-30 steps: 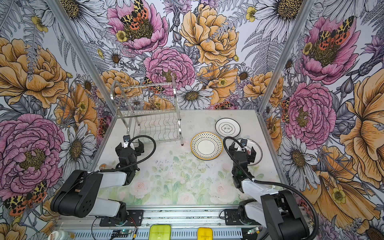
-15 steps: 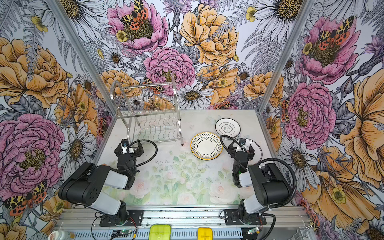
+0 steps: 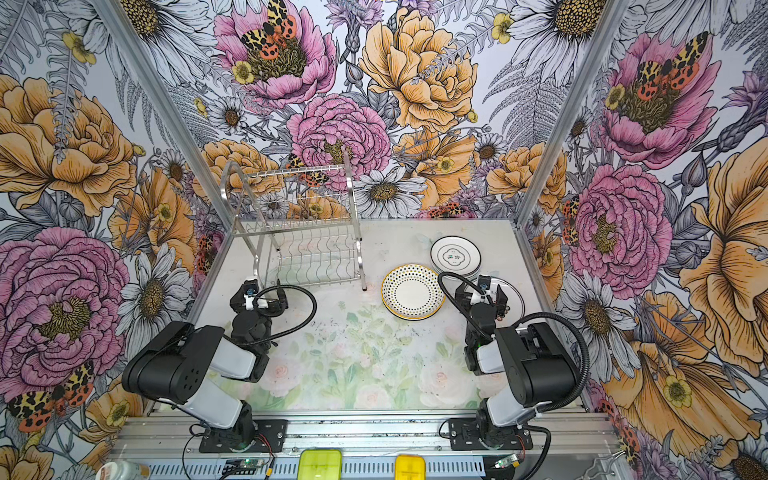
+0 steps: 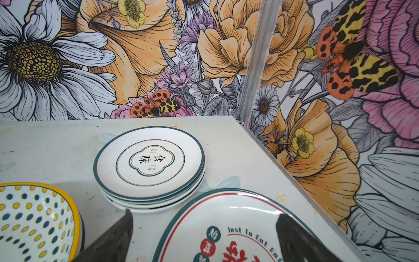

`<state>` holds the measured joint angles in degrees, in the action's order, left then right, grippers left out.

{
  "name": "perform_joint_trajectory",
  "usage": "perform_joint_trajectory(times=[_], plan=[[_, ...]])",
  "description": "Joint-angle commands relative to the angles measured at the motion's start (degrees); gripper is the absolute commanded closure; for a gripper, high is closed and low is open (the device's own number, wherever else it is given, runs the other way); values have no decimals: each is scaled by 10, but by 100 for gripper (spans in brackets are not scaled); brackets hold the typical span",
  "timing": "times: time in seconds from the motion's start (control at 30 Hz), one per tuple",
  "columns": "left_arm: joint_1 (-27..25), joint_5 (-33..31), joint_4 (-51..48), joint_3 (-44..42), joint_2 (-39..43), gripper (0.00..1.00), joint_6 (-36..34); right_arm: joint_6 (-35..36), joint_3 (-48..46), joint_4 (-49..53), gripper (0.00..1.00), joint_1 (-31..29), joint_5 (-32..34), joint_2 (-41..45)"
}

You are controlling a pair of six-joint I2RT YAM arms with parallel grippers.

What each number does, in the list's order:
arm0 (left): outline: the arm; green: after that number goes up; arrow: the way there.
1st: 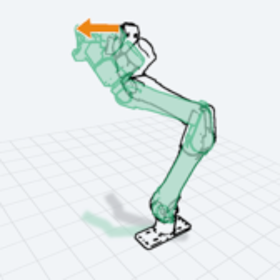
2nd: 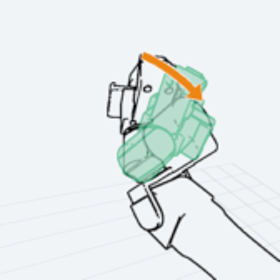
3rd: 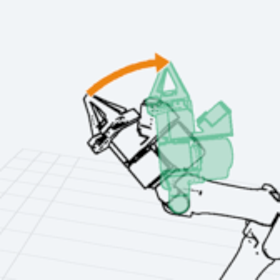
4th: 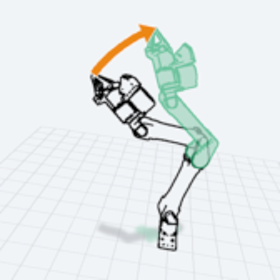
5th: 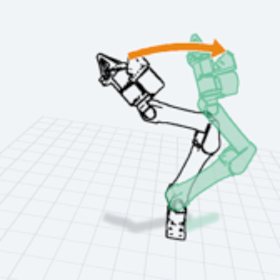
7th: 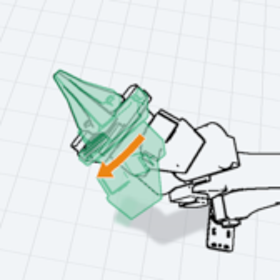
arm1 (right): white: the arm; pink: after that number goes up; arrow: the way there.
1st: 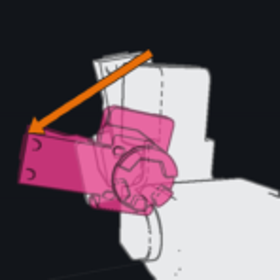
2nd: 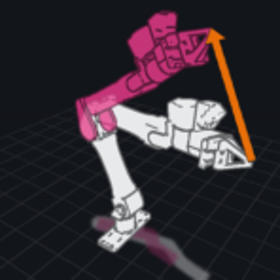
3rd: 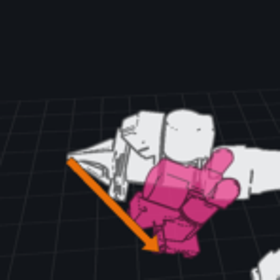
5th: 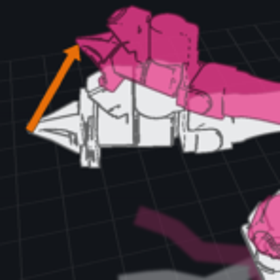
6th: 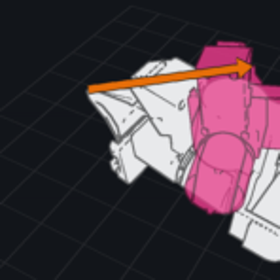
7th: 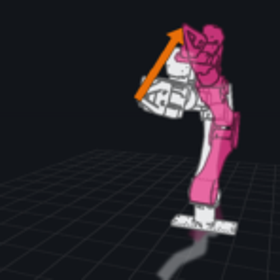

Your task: Unload the plates from the dish rack

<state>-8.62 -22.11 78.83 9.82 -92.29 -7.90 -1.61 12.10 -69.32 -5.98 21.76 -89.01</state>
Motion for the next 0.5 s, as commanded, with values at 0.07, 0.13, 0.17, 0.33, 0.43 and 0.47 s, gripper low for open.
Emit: perform_joint_trajectory(times=[0.07, 0.13, 0.17, 0.33, 0.43, 0.47], plan=[[3, 30, 22, 1, -4, 1, 6, 6, 1, -24, 0, -2, 0, -6], [3, 30, 22, 0, -3, 1, 7, 6, 6, -19, 0, -2, 2, -7], [3, 30, 22, 0, -4, 1, 6, 8, 16, -1, 0, -3, 5, -6], [3, 30, 22, 1, -4, 1, 6, -6, 47, 69, 0, 2, 14, 1], [3, 30, 22, 0, -4, 1, 6, -5, 43, 61, 1, 3, 14, 2], [3, 30, 22, 1, -3, 1, 7, -5, 43, 60, 0, 2, 14, 1]])
